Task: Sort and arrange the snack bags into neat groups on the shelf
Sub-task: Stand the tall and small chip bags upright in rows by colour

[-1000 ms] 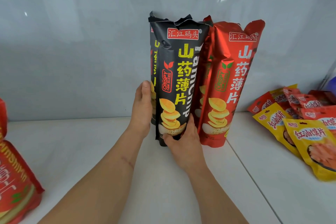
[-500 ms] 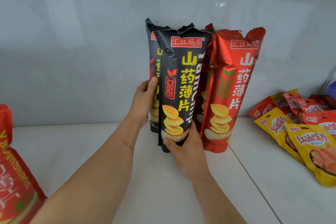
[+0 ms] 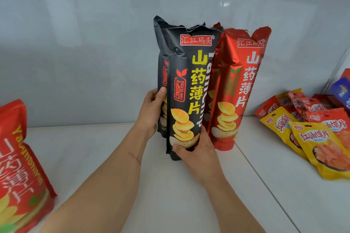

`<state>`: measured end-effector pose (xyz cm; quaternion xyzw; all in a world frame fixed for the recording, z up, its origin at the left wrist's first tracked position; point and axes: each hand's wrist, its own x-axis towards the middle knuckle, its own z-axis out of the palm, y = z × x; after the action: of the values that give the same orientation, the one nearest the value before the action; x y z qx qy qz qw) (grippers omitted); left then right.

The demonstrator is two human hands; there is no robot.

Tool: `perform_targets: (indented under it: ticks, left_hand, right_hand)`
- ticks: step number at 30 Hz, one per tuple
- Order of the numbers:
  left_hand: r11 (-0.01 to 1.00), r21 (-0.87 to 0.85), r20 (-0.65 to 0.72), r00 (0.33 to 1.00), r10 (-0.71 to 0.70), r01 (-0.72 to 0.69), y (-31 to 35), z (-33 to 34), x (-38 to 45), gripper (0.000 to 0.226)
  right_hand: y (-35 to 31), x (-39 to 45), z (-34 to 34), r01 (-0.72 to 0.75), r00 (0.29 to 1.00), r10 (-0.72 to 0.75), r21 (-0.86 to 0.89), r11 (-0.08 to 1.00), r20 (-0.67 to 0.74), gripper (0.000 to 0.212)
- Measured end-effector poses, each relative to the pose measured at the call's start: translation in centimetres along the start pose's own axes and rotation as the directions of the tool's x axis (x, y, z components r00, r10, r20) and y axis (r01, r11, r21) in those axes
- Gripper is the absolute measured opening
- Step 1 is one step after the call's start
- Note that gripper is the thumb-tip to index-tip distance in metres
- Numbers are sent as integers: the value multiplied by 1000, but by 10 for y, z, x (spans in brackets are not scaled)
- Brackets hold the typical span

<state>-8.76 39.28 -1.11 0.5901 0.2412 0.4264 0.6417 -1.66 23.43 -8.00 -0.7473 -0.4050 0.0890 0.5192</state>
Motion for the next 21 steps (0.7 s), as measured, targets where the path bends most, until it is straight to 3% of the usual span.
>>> perform_targets:
  ticks: [3, 7, 11, 17, 21]
  left_hand:
    - [999, -43, -13, 1000, -3, 2, -2, 1, -2, 49]
    - [996, -87, 102, 995, -5, 14, -1, 5, -7, 73]
    - [991, -105, 178, 982, -66, 86, -3, 11, -11, 80]
    - [994, -76, 191, 980, -59, 75, -12, 13, -6, 75]
    - [995, -72, 152, 987, -57, 68, -14, 11, 1, 83]
  right_hand:
    - [1, -6, -2, -1, 1000, 1, 2, 1000, -2, 96]
    - [1, -7, -1, -21, 1000, 21, 9, 1000, -5, 99]
    - [1, -4, 1, -30, 999, 30, 25, 999, -13, 102]
    - [8, 4, 4, -43, 999, 44, 42, 998, -14, 101]
    - [13, 10, 8, -50, 999, 51, 53, 997, -9, 101]
